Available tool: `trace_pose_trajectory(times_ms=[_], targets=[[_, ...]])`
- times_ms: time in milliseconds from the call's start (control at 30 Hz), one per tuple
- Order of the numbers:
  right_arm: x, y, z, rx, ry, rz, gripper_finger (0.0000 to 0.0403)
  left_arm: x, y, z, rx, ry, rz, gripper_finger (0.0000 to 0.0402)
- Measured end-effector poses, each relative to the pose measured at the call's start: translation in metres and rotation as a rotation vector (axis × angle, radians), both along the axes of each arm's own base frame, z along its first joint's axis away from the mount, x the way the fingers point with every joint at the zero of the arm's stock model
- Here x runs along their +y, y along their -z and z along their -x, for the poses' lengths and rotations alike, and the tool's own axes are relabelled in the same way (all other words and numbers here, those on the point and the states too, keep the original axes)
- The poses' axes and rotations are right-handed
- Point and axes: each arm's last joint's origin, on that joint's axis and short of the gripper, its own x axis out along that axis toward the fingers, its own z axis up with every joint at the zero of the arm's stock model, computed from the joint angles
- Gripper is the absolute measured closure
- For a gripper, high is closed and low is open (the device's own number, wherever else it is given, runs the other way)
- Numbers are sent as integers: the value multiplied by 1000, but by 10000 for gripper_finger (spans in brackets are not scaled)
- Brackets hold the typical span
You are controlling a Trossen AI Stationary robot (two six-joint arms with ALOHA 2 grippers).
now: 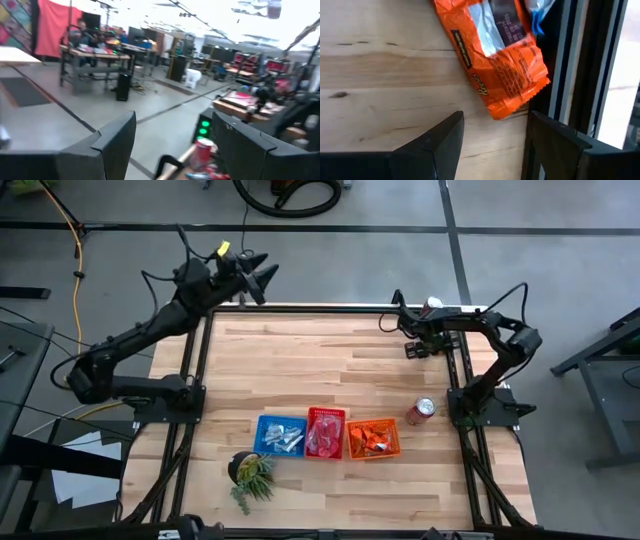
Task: Sort candy
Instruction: Put the orange candy pack into the orange bin
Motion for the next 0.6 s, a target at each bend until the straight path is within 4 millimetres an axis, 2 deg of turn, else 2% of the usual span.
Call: trace_pose_trajectory(times_ms=[167, 367, 600], targets=[[-1, -2, -3, -10, 16, 16, 184, 12, 0, 11, 26, -67, -41, 153], [-13, -23, -17, -41, -14, 50, 209, 23, -4, 24, 4, -77, -77, 153], [-23, -22, -7, -68, 71, 65, 226, 32, -4, 34, -7, -99, -54, 153]])
